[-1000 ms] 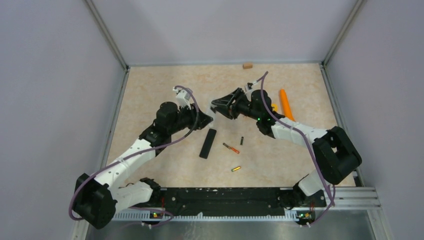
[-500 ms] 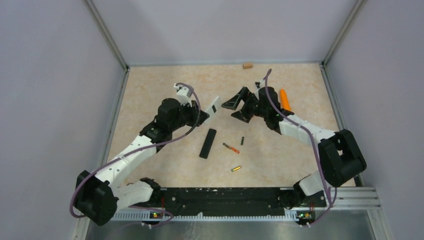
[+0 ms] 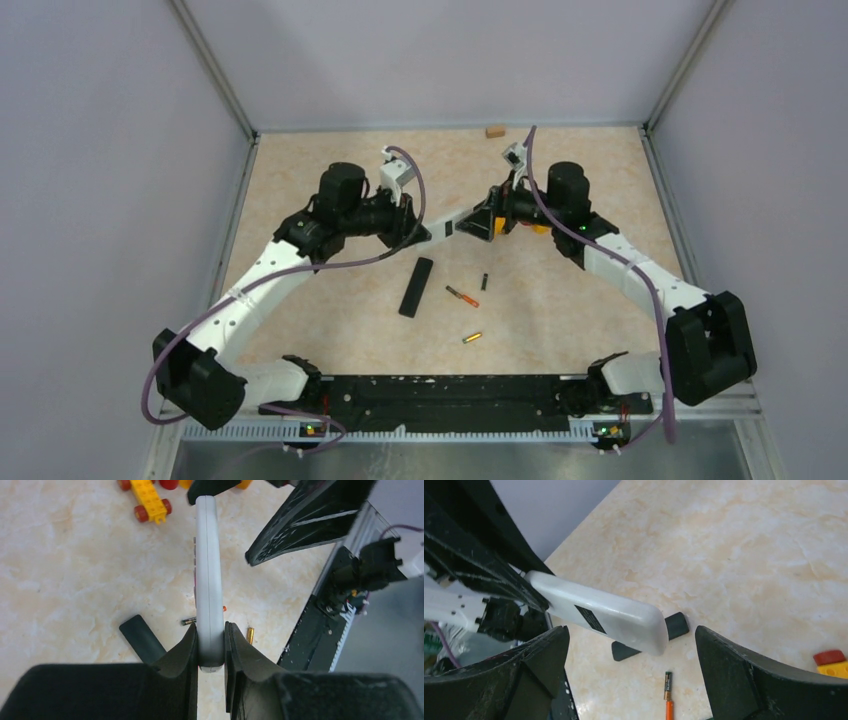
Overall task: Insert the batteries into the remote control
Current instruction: Adjust the remote control.
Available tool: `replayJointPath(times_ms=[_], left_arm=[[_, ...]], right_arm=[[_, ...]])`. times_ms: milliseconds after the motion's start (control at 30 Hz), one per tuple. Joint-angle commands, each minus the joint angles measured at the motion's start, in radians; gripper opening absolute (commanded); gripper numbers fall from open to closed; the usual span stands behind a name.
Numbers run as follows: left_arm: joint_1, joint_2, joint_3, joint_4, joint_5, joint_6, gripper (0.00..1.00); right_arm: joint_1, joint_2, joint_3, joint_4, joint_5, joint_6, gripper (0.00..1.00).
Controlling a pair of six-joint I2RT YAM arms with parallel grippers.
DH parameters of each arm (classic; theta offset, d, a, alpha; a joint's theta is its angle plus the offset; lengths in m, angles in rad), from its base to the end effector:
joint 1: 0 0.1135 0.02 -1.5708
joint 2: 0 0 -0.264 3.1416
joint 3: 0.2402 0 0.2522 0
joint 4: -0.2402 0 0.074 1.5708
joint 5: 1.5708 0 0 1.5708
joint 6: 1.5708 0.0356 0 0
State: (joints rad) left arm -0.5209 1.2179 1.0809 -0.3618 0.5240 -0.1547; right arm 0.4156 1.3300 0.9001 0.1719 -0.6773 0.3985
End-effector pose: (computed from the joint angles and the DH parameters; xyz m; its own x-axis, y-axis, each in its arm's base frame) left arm 0.2268 -0.1506 0.3371 -0.5351 0.1532 -0.8308 0.7384 0.5626 -0.3718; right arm 0.2683 0.1428 0.2964 -0.5523 0.0868 -0.8291 -0.7103 0.4716 0.5226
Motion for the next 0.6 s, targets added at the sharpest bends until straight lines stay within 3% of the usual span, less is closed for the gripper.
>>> replayJointPath(times_ms=[0,100,267,567], left_arm=[[0.028,0.008,0.133,-0.161,0.236,0.199,0.0],[0.039,-0.009,0.149,-0.193,0.34,0.256,0.0],[0.041,-0.026,0.154,-0.211,0.434,0.305,0.0],[0.042,-0.083,0.139,-0.177,0.469,0.301,0.0]], right_arm=[[-0.003,-0.004,0.083,-0.034,-0.277,-0.216,0.98],[-0.001,0.02,0.109,-0.111,-0.468,-0.26,0.91],[0.009,-0.037,0.044,0.012,-0.509,-0.197,0.77],[0.015,-0.051,0.031,0.146,-0.62,-0.044,0.3]])
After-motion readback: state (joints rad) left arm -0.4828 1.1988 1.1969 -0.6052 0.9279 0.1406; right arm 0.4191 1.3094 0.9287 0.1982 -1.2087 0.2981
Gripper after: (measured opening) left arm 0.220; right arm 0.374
